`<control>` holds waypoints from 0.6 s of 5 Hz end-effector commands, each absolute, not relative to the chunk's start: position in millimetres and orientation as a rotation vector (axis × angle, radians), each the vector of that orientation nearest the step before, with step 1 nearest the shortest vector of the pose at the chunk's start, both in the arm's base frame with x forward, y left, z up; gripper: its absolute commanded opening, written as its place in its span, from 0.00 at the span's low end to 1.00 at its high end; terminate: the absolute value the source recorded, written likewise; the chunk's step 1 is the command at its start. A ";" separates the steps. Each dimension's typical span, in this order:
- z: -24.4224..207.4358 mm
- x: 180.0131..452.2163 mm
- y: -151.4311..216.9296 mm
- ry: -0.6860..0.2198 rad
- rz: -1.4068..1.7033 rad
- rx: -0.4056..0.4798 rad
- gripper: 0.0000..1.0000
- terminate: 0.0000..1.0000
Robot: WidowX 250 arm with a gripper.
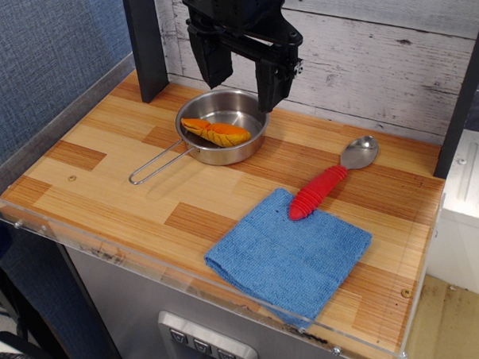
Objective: Move the orange fish to the bottom left corner of the table
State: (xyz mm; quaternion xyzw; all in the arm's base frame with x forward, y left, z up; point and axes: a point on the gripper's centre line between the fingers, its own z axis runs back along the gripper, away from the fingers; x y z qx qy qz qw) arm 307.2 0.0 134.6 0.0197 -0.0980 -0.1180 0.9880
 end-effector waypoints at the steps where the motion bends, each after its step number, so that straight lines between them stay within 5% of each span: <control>1: 134.6 307.2 0.0 -0.197 -0.237 0.039 1.00 0.00; 3: 135.4 323.1 18.3 -0.201 -0.211 0.007 1.00 0.00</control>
